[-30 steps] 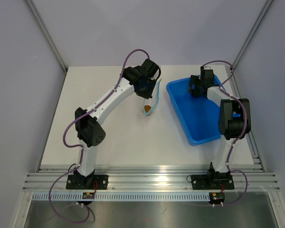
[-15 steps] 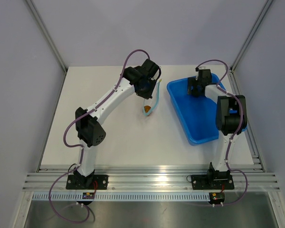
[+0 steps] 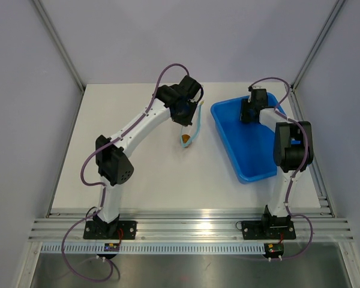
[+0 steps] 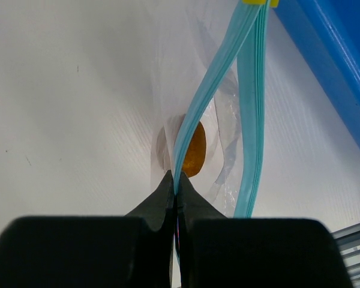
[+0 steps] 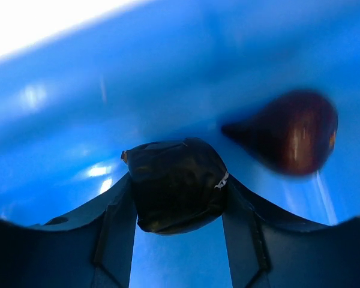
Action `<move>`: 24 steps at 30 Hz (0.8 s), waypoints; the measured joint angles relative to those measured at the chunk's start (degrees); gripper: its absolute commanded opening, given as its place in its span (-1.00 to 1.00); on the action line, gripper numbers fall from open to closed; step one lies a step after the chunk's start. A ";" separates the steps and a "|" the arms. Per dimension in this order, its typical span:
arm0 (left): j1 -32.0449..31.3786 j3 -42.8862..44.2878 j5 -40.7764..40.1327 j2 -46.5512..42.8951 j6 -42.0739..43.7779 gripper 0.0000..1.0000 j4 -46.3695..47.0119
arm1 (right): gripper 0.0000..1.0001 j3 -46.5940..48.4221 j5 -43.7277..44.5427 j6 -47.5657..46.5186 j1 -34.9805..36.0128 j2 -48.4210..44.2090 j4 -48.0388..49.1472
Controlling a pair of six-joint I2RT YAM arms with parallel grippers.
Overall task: Place the food in the zip-top bag and seal the zipper
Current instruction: Pick up the fake vegetable from the bin.
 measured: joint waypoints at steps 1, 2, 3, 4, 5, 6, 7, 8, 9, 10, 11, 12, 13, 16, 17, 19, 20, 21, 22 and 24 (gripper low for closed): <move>0.00 0.00 0.13 0.04 -0.02 -1.00 0.00 | -0.07 -1.16 -0.15 0.63 -0.02 -0.98 0.02; 0.00 0.02 0.26 0.15 -0.02 -1.00 0.00 | -0.07 -2.54 -0.35 1.33 -0.02 -2.19 -0.04; 0.00 0.02 0.46 0.35 -0.02 -1.00 0.04 | -0.07 -3.78 -0.44 1.97 0.00 -3.41 -0.20; 0.02 0.02 0.68 0.66 -0.04 -1.00 0.02 | -0.08 -5.18 -0.50 2.71 -0.02 -5.09 -0.61; 0.02 0.02 0.92 1.01 -0.04 -1.00 0.04 | -0.08 -6.05 -0.52 3.32 0.00 -6.43 -1.03; 0.02 0.04 1.16 1.33 -0.04 -1.00 0.09 | -0.07 -7.23 -0.55 4.04 -0.02 -8.37 -1.38; 0.00 0.04 1.51 1.77 -0.04 -1.00 0.17 | -0.07 -8.44 -0.59 4.81 0.00 -10.54 -2.01; 0.02 0.04 1.77 2.21 -0.04 -1.00 0.22 | -0.07 -9.60 -0.87 5.66 0.00 -13.00 -2.93; 0.02 0.04 2.10 2.60 -0.04 -1.00 0.24 | -0.07 -10.56 -1.31 6.56 -0.02 -15.58 -4.07; 0.02 0.04 2.36 2.95 -0.04 -1.00 0.22 | -0.08 -11.30 -2.29 7.72 -0.02 -18.53 -5.84; 0.00 0.04 2.58 3.17 -0.04 -1.00 0.22 | -0.08 -11.65 -3.91 8.94 0.00 -21.57 -7.63; 0.02 0.04 2.93 3.32 -0.02 -1.00 0.22 | -0.08 -11.78 -5.53 10.16 0.00 -24.44 -8.87; 0.02 0.04 3.30 3.37 -0.02 -1.00 0.22 | -0.07 -11.96 -7.93 11.61 0.09 -27.67 -10.08; 0.02 0.20 4.76 3.37 0.07 -1.00 0.26 | -0.06 -12.28 -12.85 14.99 1.51 -37.48 -12.07; 0.02 0.20 5.55 3.37 0.07 -1.00 0.26 | -0.06 -12.28 -14.21 15.96 2.64 -40.72 -12.46; 0.02 0.20 6.73 3.37 0.07 -1.00 0.26 | -0.05 -12.22 -16.81 18.03 6.45 -45.83 -12.61; 0.02 0.20 7.21 3.37 0.04 -1.00 0.31 | -0.05 -12.17 -18.40 19.06 8.74 -47.50 -12.44; 0.02 0.17 7.78 3.37 0.02 -1.00 0.48 | -0.05 -12.17 -19.85 20.04 11.23 -48.33 -12.02; 0.02 0.13 8.24 3.37 0.02 -1.00 0.83 | -0.05 -12.17 -21.16 21.05 13.46 -48.54 -11.43; 0.02 0.11 9.05 3.37 0.02 -1.00 1.31 | -0.06 -12.24 -23.32 22.80 16.98 -47.41 -10.27</move>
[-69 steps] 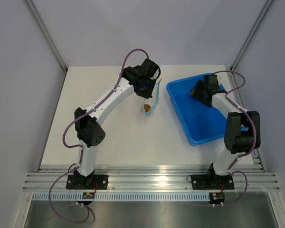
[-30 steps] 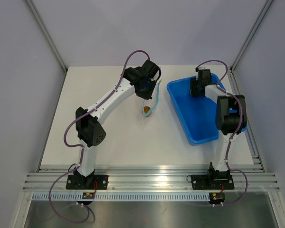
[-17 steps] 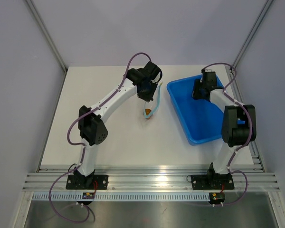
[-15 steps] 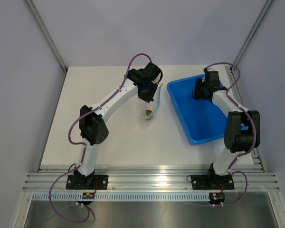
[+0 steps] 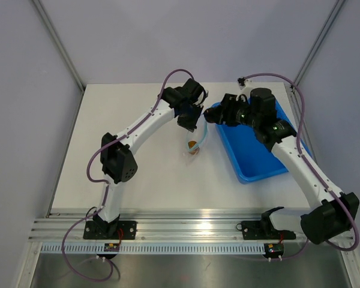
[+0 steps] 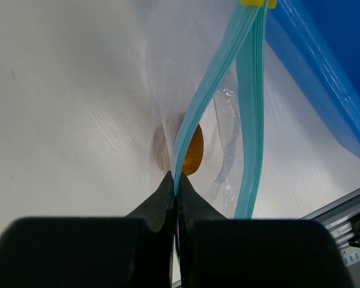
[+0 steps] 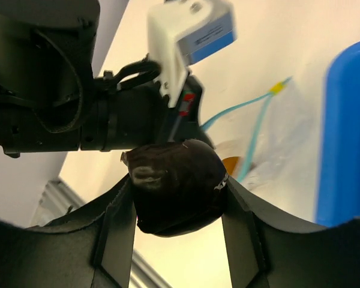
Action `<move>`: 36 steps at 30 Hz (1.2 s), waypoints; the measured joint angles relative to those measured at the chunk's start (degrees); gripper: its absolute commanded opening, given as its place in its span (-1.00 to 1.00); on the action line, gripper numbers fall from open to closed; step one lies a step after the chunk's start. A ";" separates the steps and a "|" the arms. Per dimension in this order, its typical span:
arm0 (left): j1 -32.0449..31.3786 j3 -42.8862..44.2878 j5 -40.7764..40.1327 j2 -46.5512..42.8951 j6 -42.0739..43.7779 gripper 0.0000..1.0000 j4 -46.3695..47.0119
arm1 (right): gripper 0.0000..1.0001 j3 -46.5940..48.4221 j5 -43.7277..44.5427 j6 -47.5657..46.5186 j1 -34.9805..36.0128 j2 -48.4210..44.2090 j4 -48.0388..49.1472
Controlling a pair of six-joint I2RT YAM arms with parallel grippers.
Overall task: Place the food in the zip-top bag and seal the zipper
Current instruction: Pick up the fake vegetable from the bin, then place the fake vegetable in the zipper food storage bag.
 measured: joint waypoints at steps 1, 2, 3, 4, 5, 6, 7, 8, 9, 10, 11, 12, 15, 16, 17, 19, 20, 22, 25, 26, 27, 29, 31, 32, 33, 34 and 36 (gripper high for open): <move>-0.02 -0.04 0.31 -0.04 0.00 -1.00 0.17 | -0.07 -0.22 -0.79 0.96 1.42 1.20 0.83; 0.00 -0.09 0.59 -0.04 0.00 -1.00 0.26 | -0.07 -0.66 -1.38 1.90 2.43 2.54 1.70; 0.00 -0.11 0.83 -0.07 0.00 -1.00 0.28 | -0.07 -1.27 -1.79 2.80 3.34 3.89 2.38; 0.00 -0.20 0.63 -0.07 0.28 -1.00 0.22 | -0.07 -1.95 -2.23 3.67 4.15 5.20 2.78; 0.15 -0.70 0.46 -0.13 0.28 -1.00 -0.04 | -0.07 -2.67 -2.51 4.50 4.52 6.01 3.17; 0.57 -0.98 0.72 -0.13 0.20 -1.00 -0.13 | -0.07 -3.41 -2.58 5.27 4.85 6.64 3.76; 0.94 -1.36 0.92 -0.13 0.20 -1.00 0.04 | -0.07 -3.96 -2.67 5.88 5.18 7.19 4.17; 1.16 -1.73 0.87 -0.24 0.52 -1.00 -0.09 | -0.07 -4.76 -2.71 6.84 5.55 7.74 5.33; 1.33 -2.29 1.05 -0.31 0.59 -1.00 -0.15 | -0.08 -5.42 -2.99 7.52 5.64 8.02 6.45; 1.46 -2.71 1.38 -0.37 0.59 -1.00 -0.02 | -0.07 -6.03 -3.15 8.13 5.64 8.11 7.19; 1.53 -3.08 1.73 -0.44 0.59 -1.00 0.07 | -0.07 -6.56 -3.39 8.63 5.64 8.17 7.87; 1.60 -3.61 2.36 -0.66 0.79 -1.00 0.46 | -0.07 -6.91 -3.63 9.01 5.64 8.33 8.28; 1.81 -4.55 4.44 -1.44 1.46 -1.00 1.22 | -0.08 -7.21 -4.37 9.73 5.66 9.51 9.29; 2.12 -4.68 4.83 -1.57 1.57 -1.00 1.33 | -0.08 -7.21 -4.66 9.99 5.64 9.77 9.99; 2.36 -4.79 5.18 -1.68 1.64 -1.00 1.42 | -0.08 -7.21 -4.85 10.10 5.68 10.03 10.67; 2.95 -5.09 5.99 -2.01 1.66 -1.00 1.70 | -0.09 -7.21 -5.35 10.34 5.68 10.54 11.82; 3.17 -5.31 6.32 -2.12 1.64 -1.00 1.92 | -0.09 -7.21 -5.55 10.45 5.68 10.71 12.33; 3.50 -5.40 6.95 -2.27 1.64 -1.00 2.16 | -0.09 -7.21 -5.64 10.62 5.68 10.86 12.94; 3.76 -5.53 7.63 -2.56 1.62 -1.00 2.86 | -0.09 -7.23 -5.60 10.82 5.70 10.82 13.68; 3.82 -5.77 7.69 -2.69 1.62 -1.00 3.21 | -0.10 -7.37 -5.57 10.91 5.70 10.75 14.05; 3.87 -6.03 7.85 -2.86 1.60 -1.00 3.37 | -0.09 -7.58 -5.55 11.06 5.73 10.64 14.32; 3.87 -6.38 8.15 -2.91 1.55 -1.00 3.50 | -0.10 -8.28 -5.35 11.30 5.77 10.25 14.82; 3.82 -6.51 8.74 -2.91 1.42 -1.00 3.52 | -0.10 -9.16 -5.01 11.72 5.79 9.53 15.34; 3.76 -6.56 9.09 -2.93 1.38 -1.00 3.58 | -0.10 -9.44 -4.76 11.82 5.84 9.09 15.41; 3.65 -6.56 9.38 -2.95 1.36 -1.00 3.67 | -0.10 -9.70 -4.35 11.85 5.90 8.57 15.34; 3.56 -6.56 9.68 -2.95 1.18 -1.00 3.78 | -0.10 -9.97 -3.82 11.80 5.99 8.02 15.23; 3.37 -6.56 10.29 -3.06 0.96 -1.00 4.04 | -0.10 -10.43 -2.69 11.74 6.12 6.80 14.71</move>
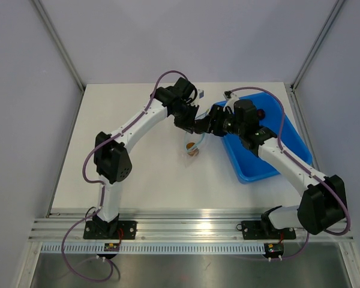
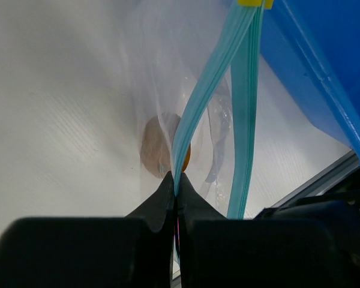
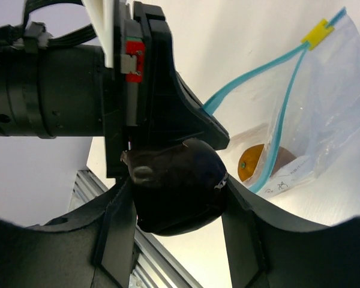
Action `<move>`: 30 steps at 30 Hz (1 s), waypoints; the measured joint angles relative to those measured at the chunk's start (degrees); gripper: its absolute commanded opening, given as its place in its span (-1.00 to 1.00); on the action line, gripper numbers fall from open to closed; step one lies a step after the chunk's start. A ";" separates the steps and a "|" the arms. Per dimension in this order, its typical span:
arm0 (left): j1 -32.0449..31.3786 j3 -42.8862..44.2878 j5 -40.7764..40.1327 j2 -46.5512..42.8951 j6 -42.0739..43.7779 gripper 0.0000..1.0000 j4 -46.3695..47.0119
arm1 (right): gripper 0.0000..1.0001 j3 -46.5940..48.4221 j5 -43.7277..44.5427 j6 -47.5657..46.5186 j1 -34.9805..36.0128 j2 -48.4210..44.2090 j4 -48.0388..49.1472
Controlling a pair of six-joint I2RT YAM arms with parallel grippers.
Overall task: Place the food in the zip-top bag and seal the zipper
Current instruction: Place the fake vegetable in the zipper food storage bag.
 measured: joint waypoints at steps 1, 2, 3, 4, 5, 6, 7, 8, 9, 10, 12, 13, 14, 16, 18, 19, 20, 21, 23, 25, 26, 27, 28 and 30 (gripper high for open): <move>-0.13 0.00 0.52 -0.11 -0.20 -1.00 0.22 | -0.10 -0.17 0.68 -0.11 0.07 -0.57 -0.63; -0.26 0.00 0.74 -0.28 -0.22 -1.00 0.37 | -0.10 -0.46 1.40 -0.20 0.11 -1.27 -1.40; -0.39 0.00 0.94 -0.46 -0.26 -1.00 0.50 | -0.10 -0.70 2.12 -0.26 0.11 -1.90 -2.08; -0.42 0.00 1.03 -0.59 -0.42 -1.00 0.57 | -0.09 -1.01 2.89 -0.35 0.13 -2.60 -2.75; -0.46 0.00 1.07 -0.74 -0.44 -1.00 0.61 | -0.09 -1.25 3.76 -0.42 0.13 -3.34 -3.61; -0.55 0.02 1.07 -0.81 -0.44 -1.00 0.61 | -0.09 -1.40 4.22 -0.46 0.13 -3.85 -4.15; -0.59 0.02 1.09 -0.83 -0.46 -1.00 0.61 | -0.09 -1.60 4.94 -0.59 0.13 -4.42 -4.68; -0.63 0.00 1.09 -0.83 -0.46 -1.00 0.61 | -0.10 -1.90 5.40 -0.63 0.13 -4.94 -4.90; -0.63 0.00 1.11 -0.83 -0.48 -1.00 0.61 | -0.10 -2.19 5.92 -0.66 0.13 -5.38 -5.07; -0.63 0.00 1.11 -0.83 -0.48 -1.00 0.61 | -0.10 -2.36 6.27 -0.70 0.13 -5.68 -5.35; -0.63 0.00 1.14 -0.85 -0.50 -1.00 0.61 | -0.10 -2.62 6.64 -0.74 0.13 -5.86 -5.57; -0.63 0.00 1.20 -0.85 -0.52 -1.00 0.61 | -0.10 -2.78 6.64 -0.74 0.13 -5.86 -5.66; -0.63 0.00 1.31 -0.85 -0.55 -1.00 0.61 | -0.10 -2.93 6.64 -0.72 0.13 -5.84 -5.75; -0.61 0.00 1.73 -0.90 -0.59 -1.00 0.63 | -0.11 -3.02 6.54 -0.66 0.13 -5.62 -5.70; -0.61 0.00 2.36 -1.11 -0.72 -1.00 0.70 | -0.11 -3.02 6.38 -0.61 0.15 -4.92 -5.51; -0.61 0.00 2.60 -1.29 -0.83 -1.00 0.72 | -0.11 -3.02 6.19 -0.57 0.15 -4.31 -5.40; -0.61 0.00 2.95 -1.51 -0.85 -1.00 0.83 | -0.11 -2.99 6.08 -0.55 0.15 -3.56 -5.29; -0.61 0.00 3.28 -1.79 -0.87 -1.00 0.96 | -0.11 -2.99 5.99 -0.52 0.15 -2.80 -5.27; -0.61 0.00 3.91 -2.29 -0.94 -1.00 1.31 | -0.11 -2.89 5.99 -0.42 0.15 -1.42 -5.27; -0.61 -0.02 4.48 -2.69 -0.94 -1.00 1.81 | -0.12 -2.49 6.08 -0.35 0.20 0.09 -5.35; -0.59 -0.09 4.46 -2.86 -0.94 -1.00 1.95 | -0.12 -2.14 6.27 -0.33 0.20 0.79 -5.70; -0.39 -0.22 4.59 -3.02 -0.98 -1.00 2.08 | -0.12 -1.68 6.69 -0.28 0.20 1.46 -6.23; -0.24 -0.28 4.74 -3.10 -1.03 -1.00 2.16 | -0.13 -1.11 6.97 -0.22 0.20 2.23 -6.97; -0.13 -0.31 5.62 -3.15 -1.16 -1.00 2.34 | -0.13 0.24 8.33 -0.07 0.33 3.98 -8.68</move>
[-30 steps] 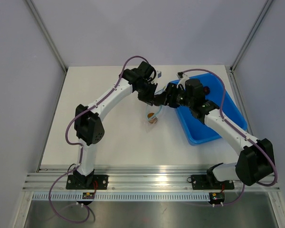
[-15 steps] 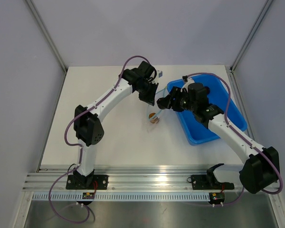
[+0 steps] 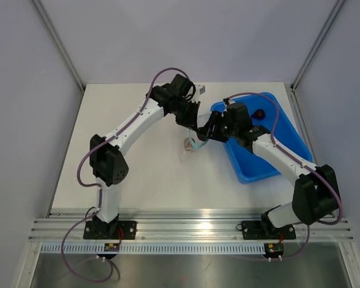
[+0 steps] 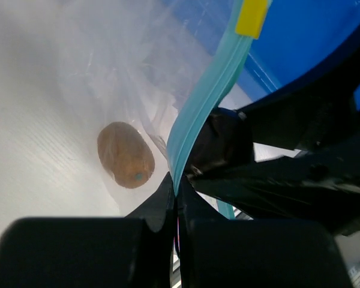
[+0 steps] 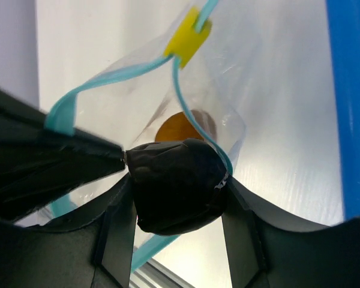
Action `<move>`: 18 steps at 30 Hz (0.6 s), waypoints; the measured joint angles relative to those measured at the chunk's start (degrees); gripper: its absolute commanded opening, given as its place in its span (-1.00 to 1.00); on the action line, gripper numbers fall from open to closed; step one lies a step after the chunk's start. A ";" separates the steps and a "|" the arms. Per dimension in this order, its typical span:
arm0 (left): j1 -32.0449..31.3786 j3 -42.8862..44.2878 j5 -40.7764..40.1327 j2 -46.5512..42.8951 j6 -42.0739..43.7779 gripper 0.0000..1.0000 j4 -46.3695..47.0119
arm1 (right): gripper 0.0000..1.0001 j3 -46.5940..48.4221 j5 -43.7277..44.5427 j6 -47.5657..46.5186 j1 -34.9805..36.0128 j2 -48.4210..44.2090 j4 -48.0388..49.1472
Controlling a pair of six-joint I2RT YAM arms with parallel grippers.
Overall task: Place the food in the zip-top bag and seal the zipper
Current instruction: Place the fake vegetable in the zipper food storage bag.
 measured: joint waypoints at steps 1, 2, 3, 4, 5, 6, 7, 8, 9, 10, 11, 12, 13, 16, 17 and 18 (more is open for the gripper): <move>-0.07 0.00 0.48 -0.02 -0.09 -1.00 0.09 | -0.13 0.81 0.92 0.13 0.07 0.90 -1.01; -0.15 0.00 0.96 -0.02 -0.13 -1.00 0.17 | -0.13 1.55 1.73 0.22 0.15 1.73 -1.97; -0.24 0.00 1.40 -0.02 -0.17 -1.00 0.26 | -0.13 2.36 2.64 0.37 0.20 2.45 -3.32; -0.26 0.00 1.84 -0.02 -0.28 -1.00 0.33 | -0.13 3.19 3.50 0.46 0.20 3.06 -4.72; -0.28 0.00 2.49 -0.02 -0.37 -1.00 0.42 | -0.12 3.98 4.39 0.48 0.22 3.61 -5.90; -0.28 0.00 2.75 -0.02 -0.42 -1.00 0.50 | -0.10 4.85 5.44 0.55 0.22 4.09 -7.04; -0.31 -0.17 3.17 -0.02 -0.57 -1.00 0.85 | -0.09 5.97 6.49 0.59 0.24 4.59 -8.66; -0.35 -0.37 3.61 -0.07 -0.81 -1.00 1.11 | 0.02 7.02 7.56 0.61 0.24 4.96 -9.92; -0.39 -0.46 3.93 -0.07 -0.96 -1.00 1.20 | 0.14 8.00 8.48 0.61 0.24 5.27 -10.95; -0.50 -0.68 4.20 -0.07 -1.09 -1.00 1.38 | 0.28 8.79 8.98 0.61 0.26 5.49 -11.82; -0.59 -0.79 4.35 -0.07 -1.18 -1.00 1.44 | 0.52 9.57 9.53 0.66 0.26 5.70 -12.44; -0.61 -0.85 4.52 -0.07 -1.29 -1.00 1.55 | 0.61 10.19 9.88 0.68 0.26 5.77 -12.87; -0.63 -0.90 4.63 -0.04 -1.38 -1.00 1.57 | 0.68 10.45 9.90 0.66 0.26 5.77 -12.94; -0.66 -0.98 4.59 -0.04 -1.40 -1.00 1.31 | 0.79 10.58 9.84 0.31 0.28 5.77 -13.09; -0.61 -0.98 4.52 -0.04 -1.42 -1.00 1.20 | 0.80 10.58 9.84 0.28 0.26 5.75 -13.16; -0.59 -0.98 4.44 -0.02 -1.42 -1.00 0.96 | 0.80 10.58 9.75 0.26 0.26 5.64 -13.16</move>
